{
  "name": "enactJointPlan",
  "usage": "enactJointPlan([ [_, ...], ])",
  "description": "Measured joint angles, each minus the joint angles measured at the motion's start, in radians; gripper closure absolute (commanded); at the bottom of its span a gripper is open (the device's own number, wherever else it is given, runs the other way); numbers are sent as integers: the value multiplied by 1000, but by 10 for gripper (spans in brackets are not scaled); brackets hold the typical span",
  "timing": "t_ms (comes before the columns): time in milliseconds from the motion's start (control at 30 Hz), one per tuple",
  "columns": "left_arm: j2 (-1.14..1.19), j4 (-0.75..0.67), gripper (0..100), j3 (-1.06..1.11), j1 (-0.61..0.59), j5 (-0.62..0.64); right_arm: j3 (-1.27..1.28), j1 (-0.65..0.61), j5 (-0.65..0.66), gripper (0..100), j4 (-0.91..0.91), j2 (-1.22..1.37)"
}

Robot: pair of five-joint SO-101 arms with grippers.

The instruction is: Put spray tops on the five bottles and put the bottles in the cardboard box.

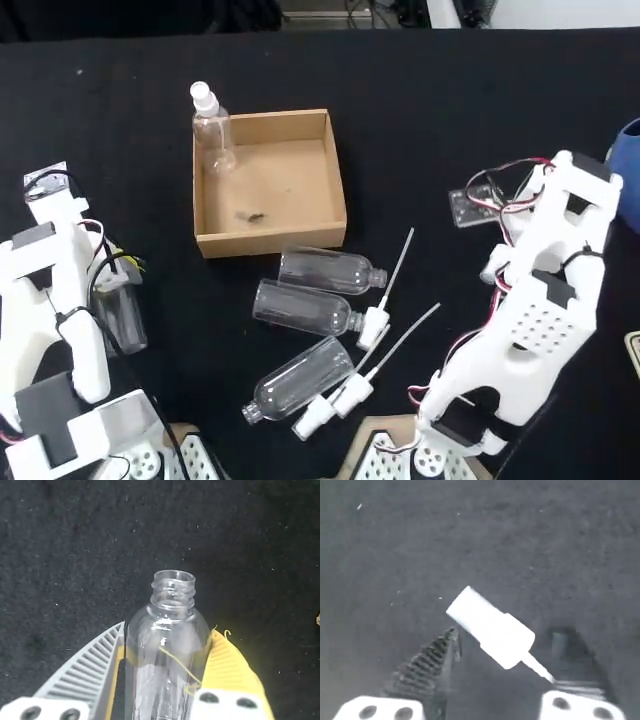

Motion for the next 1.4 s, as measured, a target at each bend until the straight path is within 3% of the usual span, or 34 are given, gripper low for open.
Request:
enactJointPlan([
  [167,0,0,970,0,0,0,0,0,-173,985,-18,0],
  [300,0,14,970,0,0,0,-21,2,-410,988,-18,2],
  [400,0,18,970,0,0,0,-60,2,-707,988,-20,2],
  [500,0,18,970,0,0,0,-92,29,-1103,969,-51,2],
  [600,0,18,970,0,0,0,-135,64,-1484,841,-64,44],
  [667,0,18,970,0,0,0,-153,64,-1568,750,-51,83],
  [733,0,18,970,0,0,0,-178,60,-1556,702,-25,109],
  [833,0,18,970,0,0,0,-226,34,-1467,724,38,138],
  [1067,0,18,970,0,0,0,-382,26,-1114,831,126,184],
  [1267,0,18,970,0,0,0,-416,28,-718,835,138,207],
  [1400,0,18,970,0,0,0,-407,37,-626,861,170,219],
])
